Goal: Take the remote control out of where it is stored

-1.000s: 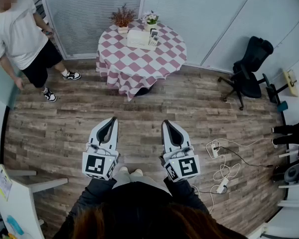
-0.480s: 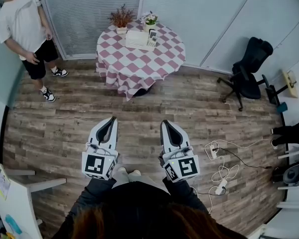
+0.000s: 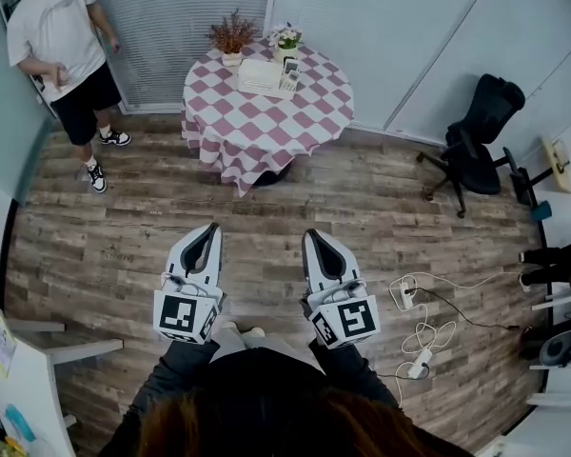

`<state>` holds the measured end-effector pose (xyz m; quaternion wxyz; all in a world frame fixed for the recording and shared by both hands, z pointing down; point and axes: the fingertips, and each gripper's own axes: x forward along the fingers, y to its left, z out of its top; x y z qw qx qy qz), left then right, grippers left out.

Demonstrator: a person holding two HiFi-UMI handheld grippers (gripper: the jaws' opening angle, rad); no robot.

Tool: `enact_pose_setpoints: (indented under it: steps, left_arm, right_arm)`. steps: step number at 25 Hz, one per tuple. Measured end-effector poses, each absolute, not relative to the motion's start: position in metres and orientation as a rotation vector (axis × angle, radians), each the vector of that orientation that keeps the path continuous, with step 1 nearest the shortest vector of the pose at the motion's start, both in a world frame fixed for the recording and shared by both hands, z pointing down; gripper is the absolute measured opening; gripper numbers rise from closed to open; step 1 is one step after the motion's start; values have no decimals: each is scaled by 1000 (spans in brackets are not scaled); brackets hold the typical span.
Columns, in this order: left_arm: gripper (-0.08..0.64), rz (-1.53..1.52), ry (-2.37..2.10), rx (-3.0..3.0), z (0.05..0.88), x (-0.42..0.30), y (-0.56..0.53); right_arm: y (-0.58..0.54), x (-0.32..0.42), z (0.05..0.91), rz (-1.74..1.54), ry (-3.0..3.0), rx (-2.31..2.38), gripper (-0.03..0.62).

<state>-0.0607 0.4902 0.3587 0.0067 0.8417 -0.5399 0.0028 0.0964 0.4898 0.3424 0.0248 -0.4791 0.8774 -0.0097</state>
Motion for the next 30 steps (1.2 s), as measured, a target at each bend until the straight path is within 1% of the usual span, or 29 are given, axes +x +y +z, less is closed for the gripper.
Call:
enact_pose_setpoints:
  steps: [12, 19, 30]
  left_arm:
    - [6, 30, -1692, 2617, 368, -64, 456]
    - [6, 13, -1652, 2636, 377, -78, 397]
    - [6, 22, -1572, 2699, 369, -103, 304]
  right_arm:
    - [457, 98, 353, -64, 2722, -1483, 14]
    - [404, 81, 359, -58, 2714, -1513, 14]
    - [316, 47, 351, -32, 2677, -1575, 14]
